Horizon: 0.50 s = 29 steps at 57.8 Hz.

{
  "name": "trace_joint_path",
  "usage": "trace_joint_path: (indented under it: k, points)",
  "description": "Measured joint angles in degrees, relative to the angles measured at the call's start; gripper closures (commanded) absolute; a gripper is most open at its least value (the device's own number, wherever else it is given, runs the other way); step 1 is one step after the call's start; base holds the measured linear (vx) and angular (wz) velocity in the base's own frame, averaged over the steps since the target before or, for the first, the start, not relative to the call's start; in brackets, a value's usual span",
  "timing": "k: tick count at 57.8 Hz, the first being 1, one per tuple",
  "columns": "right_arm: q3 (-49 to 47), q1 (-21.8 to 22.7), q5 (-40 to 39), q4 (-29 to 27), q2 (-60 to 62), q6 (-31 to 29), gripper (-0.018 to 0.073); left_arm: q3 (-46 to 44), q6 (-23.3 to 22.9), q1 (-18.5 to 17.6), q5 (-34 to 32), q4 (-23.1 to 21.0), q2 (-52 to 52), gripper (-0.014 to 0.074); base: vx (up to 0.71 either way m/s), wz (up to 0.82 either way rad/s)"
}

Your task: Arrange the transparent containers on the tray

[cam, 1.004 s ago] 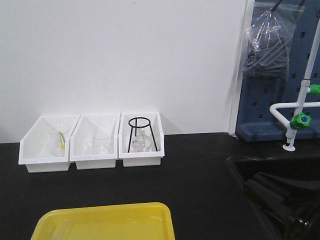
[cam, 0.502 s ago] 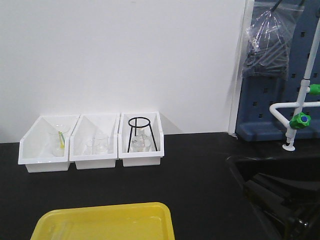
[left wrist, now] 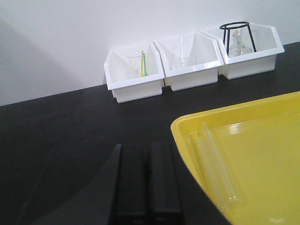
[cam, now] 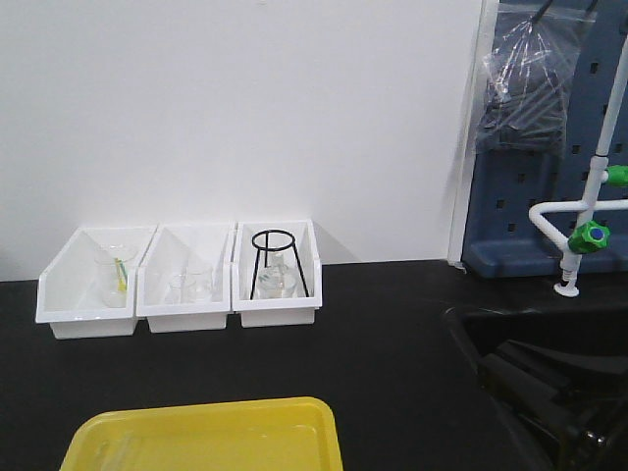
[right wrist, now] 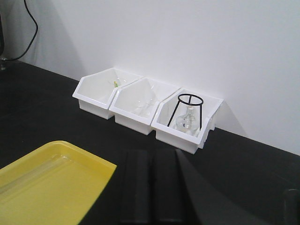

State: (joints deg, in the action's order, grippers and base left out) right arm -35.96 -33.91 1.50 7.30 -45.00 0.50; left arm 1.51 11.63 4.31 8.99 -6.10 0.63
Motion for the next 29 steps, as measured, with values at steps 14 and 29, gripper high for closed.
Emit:
trace_joint_path:
  k: [14, 29]
  points:
    - [1.53, 0.00, -0.31, 0.00, 0.95, -0.50, 0.0571, 0.00, 0.00, 0.00, 0.00, 0.00, 0.00, 0.0599, 0.00, 0.00]
    - [23.15, 3.42, -1.15, -4.18, 15.72, -0.09, 0.0571, 0.00, 0.00, 0.00, 0.00, 0.05, 0.00, 0.0599, 0.00, 0.00]
